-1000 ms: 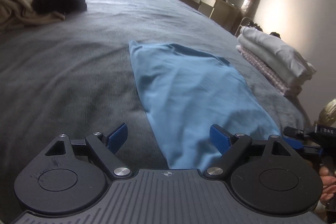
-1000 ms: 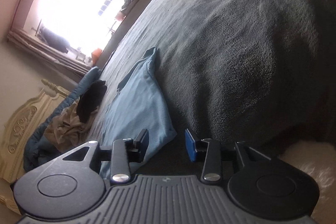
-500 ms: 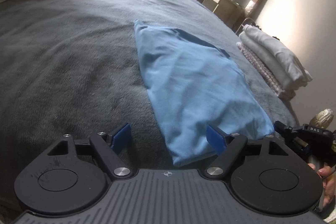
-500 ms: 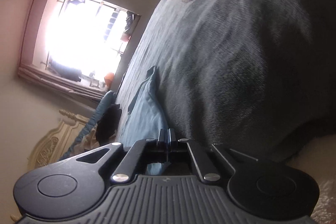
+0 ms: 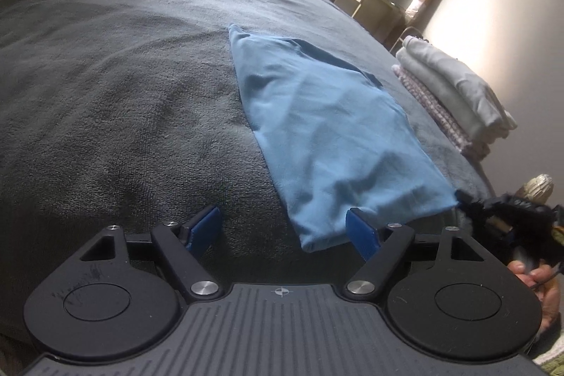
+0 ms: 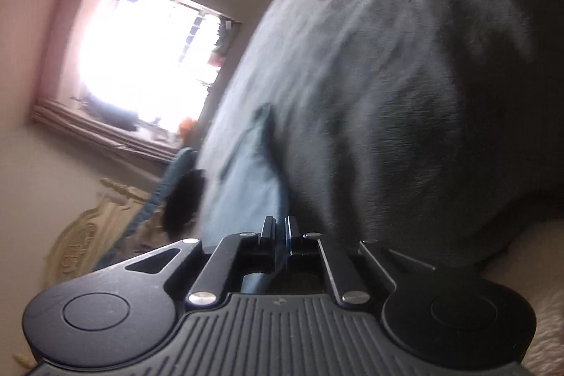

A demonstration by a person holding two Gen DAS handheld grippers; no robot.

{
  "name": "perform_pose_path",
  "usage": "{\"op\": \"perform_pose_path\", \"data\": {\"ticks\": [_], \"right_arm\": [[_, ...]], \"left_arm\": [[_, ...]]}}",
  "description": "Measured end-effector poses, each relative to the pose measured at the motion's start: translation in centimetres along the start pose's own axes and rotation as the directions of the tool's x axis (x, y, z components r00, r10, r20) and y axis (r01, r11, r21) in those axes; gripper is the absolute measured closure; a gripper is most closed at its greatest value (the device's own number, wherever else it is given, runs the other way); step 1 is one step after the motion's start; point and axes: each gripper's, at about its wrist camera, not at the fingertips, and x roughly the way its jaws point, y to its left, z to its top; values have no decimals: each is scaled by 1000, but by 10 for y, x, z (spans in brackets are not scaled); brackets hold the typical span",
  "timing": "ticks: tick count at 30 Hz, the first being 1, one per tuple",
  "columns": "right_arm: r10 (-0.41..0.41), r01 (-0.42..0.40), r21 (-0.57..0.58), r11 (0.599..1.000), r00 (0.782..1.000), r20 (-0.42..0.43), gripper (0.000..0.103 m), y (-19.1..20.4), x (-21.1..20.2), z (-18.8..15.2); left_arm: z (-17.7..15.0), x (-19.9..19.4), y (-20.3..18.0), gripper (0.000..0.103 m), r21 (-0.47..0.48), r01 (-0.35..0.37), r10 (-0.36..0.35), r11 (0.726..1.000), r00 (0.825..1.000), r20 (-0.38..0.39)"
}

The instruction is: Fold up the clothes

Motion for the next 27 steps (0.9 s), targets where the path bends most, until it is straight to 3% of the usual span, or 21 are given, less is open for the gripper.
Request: {"op": "perform_pose_path", "data": {"ticks": [5, 9, 14, 17, 19, 21, 24, 26, 27], "right_arm": [[12, -15, 142, 990, 1000, 21, 93, -23, -6, 1], [44, -51, 153, 987, 998, 52, 75, -28, -22, 0], [69, -69, -43, 997, 998, -8, 74, 16, -18, -24], [62, -86, -300, 950, 994, -87, 74, 67, 3, -49], [11, -69, -513, 855, 993, -116, 74, 103, 22, -75], [-37, -59, -706, 706, 992, -119, 74, 132, 41, -107], [-100, -35, -914, 403, 992, -82, 75, 160, 60, -159], [-132, -11, -983, 185, 991, -36, 75, 167, 63, -190], [-143, 0, -995, 104, 990, -15, 75, 167, 62, -200]], "left_arm": [[0, -2, 5, 24, -34, 4, -4, 999, 1000, -10], [1, -4, 8, 24, -67, 18, -18, 998, 1000, 1], [-1, -3, 10, 28, -79, 18, -17, 997, 1000, 11], [0, -5, 17, 33, -127, 25, -22, 992, 1000, 22], [0, -8, 22, 35, -138, 20, -16, 990, 999, 32], [0, -12, 24, 35, -125, 6, 0, 992, 999, 43], [-6, -19, 19, 35, -39, -19, 22, 999, 998, 60], [-10, -23, 13, 35, 32, -35, 33, 999, 997, 71], [-14, -24, 9, 35, 74, -37, 31, 997, 997, 75]]}}
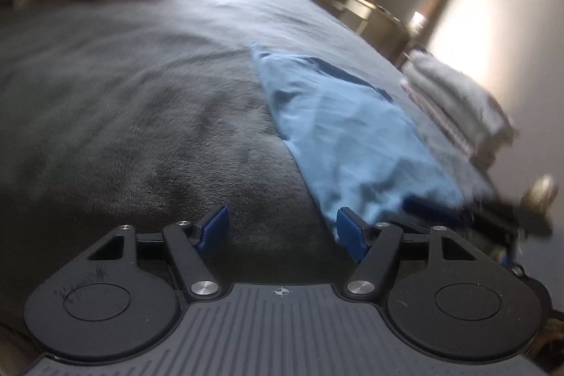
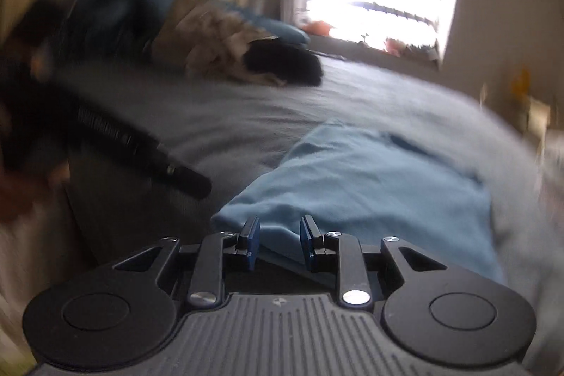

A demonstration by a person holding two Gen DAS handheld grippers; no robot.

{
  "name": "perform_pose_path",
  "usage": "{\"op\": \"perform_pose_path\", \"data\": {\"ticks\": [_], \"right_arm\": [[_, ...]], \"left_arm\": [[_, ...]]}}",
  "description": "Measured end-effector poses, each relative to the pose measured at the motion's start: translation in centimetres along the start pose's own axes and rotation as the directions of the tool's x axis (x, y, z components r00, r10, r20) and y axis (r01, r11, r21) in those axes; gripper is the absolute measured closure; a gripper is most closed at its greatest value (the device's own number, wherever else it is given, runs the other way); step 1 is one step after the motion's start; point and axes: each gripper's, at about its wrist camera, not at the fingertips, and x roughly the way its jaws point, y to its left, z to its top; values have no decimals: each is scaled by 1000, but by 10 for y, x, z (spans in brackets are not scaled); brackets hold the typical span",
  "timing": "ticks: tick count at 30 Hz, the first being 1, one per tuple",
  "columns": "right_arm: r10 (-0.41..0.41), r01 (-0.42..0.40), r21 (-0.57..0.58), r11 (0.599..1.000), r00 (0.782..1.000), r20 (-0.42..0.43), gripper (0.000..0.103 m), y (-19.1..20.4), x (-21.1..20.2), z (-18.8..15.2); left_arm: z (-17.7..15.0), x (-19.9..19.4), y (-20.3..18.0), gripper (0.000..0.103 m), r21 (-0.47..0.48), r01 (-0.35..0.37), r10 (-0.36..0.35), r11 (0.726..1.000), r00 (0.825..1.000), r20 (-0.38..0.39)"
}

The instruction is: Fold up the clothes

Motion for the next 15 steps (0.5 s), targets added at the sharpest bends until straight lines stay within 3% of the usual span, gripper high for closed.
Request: {"op": "perform_pose_path", "data": {"ticks": [4, 10, 15], "right_arm": [[-82, 74, -254, 964, 996, -23, 79, 29, -1, -9], [-155, 132, -441, 888, 988, -16, 80, 40, 14, -17], [-180, 157, -485, 861, 984, -1, 80, 44, 16, -24]], "left_arm": [[-10, 3, -16, 35, 119, 6, -6, 993, 1000, -2], [-17, 12, -32, 36, 228, -5, 4, 974, 1000, 4], [-18, 20, -44, 42, 322, -80, 75, 943, 997, 27]]}}
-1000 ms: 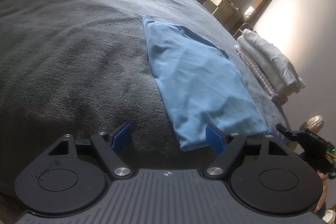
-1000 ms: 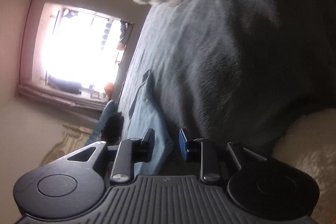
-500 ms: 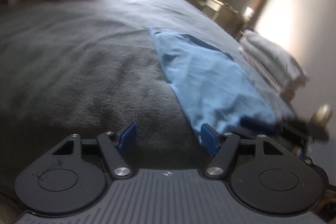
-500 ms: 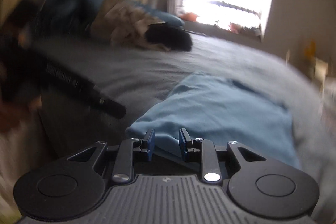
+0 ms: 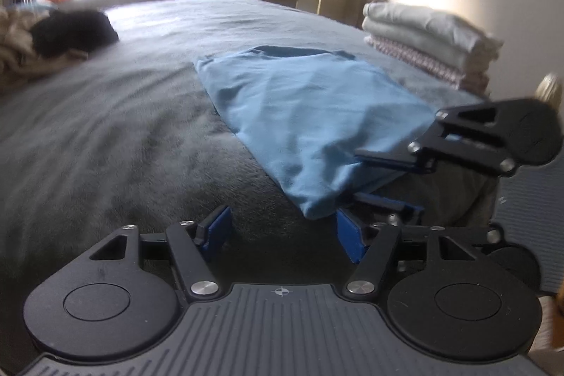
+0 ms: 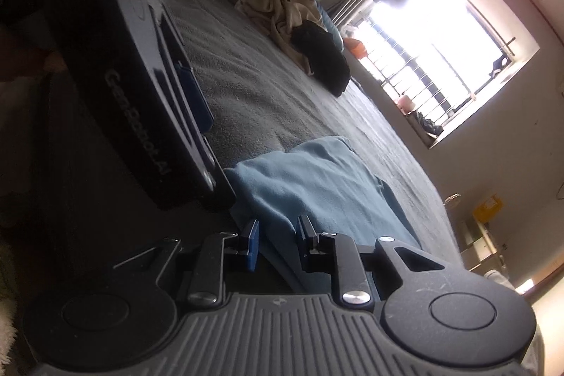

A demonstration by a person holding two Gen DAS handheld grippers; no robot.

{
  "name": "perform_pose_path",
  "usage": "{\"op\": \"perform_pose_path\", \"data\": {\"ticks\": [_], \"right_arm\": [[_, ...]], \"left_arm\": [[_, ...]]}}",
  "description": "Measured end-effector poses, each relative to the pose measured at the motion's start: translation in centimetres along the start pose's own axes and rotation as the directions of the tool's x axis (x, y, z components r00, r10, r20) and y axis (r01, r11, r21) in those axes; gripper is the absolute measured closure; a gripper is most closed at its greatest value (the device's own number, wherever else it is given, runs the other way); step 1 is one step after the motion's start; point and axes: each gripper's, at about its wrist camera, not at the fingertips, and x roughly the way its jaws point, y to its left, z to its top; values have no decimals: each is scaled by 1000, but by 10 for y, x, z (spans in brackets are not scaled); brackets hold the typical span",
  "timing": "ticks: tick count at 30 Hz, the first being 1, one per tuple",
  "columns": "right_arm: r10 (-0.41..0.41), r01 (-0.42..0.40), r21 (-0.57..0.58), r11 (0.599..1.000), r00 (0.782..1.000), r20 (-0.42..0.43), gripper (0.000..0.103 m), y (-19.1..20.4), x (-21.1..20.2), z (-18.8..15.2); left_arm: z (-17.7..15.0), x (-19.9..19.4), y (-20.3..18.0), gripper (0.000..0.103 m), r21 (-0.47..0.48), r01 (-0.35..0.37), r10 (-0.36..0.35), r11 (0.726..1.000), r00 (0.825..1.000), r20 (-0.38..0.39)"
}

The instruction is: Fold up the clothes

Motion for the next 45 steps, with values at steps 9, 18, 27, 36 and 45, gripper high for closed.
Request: {"op": "perform_pose_path", "data": {"ticks": [9, 18, 27, 36, 45], "right_arm": [[-34, 31, 49, 998, 998, 48, 90, -6, 3, 1], [9, -15, 74, 997, 996, 87, 100, -5, 2, 1], [64, -73, 98, 992, 993, 96, 100, -7, -4, 0], [77, -87, 125, 988, 994, 80, 100, 2, -1, -4], [129, -147, 229, 962, 987, 92, 100, 0, -7, -11]], "left_arm": [[2, -3, -5, 57, 30, -30, 29, 999, 999, 38], [-2, -1, -7, 99, -26, 33, -32, 999, 999, 32], [-11, -5, -6, 101, -54, 48, -45, 997, 998, 52], [-18, -2, 8, 101, -156, 109, -106, 982, 994, 33], [-14, -21, 34, 93, -283, 110, -107, 953, 994, 27]]}}
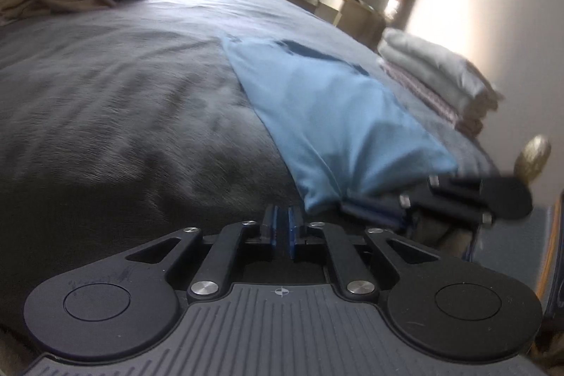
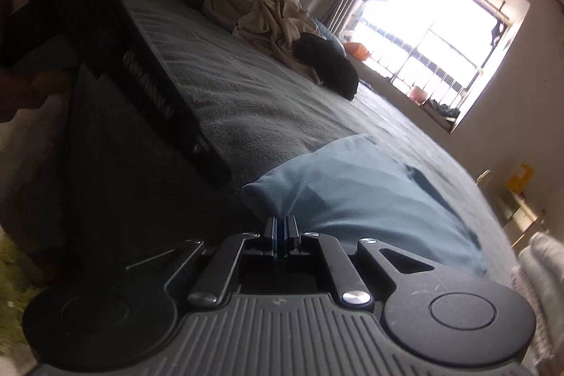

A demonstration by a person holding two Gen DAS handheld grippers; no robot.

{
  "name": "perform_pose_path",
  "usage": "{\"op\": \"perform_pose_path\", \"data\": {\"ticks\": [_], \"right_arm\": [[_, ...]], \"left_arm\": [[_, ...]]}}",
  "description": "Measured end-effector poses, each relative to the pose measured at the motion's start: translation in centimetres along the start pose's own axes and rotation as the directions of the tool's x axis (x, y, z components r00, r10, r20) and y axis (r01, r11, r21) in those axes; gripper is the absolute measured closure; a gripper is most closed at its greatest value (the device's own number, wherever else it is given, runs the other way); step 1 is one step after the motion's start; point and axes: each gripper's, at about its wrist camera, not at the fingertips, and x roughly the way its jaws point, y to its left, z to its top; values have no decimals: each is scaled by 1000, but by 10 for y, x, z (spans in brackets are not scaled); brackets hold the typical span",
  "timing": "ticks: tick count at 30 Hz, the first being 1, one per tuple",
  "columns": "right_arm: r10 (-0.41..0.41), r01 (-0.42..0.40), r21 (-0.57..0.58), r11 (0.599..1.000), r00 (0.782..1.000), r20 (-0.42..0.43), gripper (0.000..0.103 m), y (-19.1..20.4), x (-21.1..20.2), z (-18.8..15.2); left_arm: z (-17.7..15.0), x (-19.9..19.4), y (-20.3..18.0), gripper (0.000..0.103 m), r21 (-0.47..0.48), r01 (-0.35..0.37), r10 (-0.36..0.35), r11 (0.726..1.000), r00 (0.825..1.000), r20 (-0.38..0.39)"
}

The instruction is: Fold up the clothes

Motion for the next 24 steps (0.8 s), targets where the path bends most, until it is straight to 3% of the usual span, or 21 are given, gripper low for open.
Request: {"op": "perform_pose_path", "data": {"ticks": [5, 9, 13, 16, 24], "right_arm": [[18, -24, 157, 987, 999, 39, 100, -20, -21, -1], [-36, 6, 312, 950, 995, 89, 99, -50, -31, 1], [-62, 53, 388, 920, 998, 8, 98, -66, -10, -11], [-52, 64, 421, 905, 998, -39, 99, -64, -1, -30], [-85, 105, 455, 884, 994, -65, 100, -69, -32, -33]], "left_arm": [[18, -2, -14, 86, 43, 45, -47, 998, 997, 58], [22, 19, -29, 80, 119, 64, -67, 991, 997, 22], [12, 43, -27, 79, 126, 24, -17, 992, 998, -55], [12, 43, -22, 78, 99, 24, -18, 995, 998, -60], [13, 43, -15, 78, 68, 28, -23, 997, 997, -69]]}}
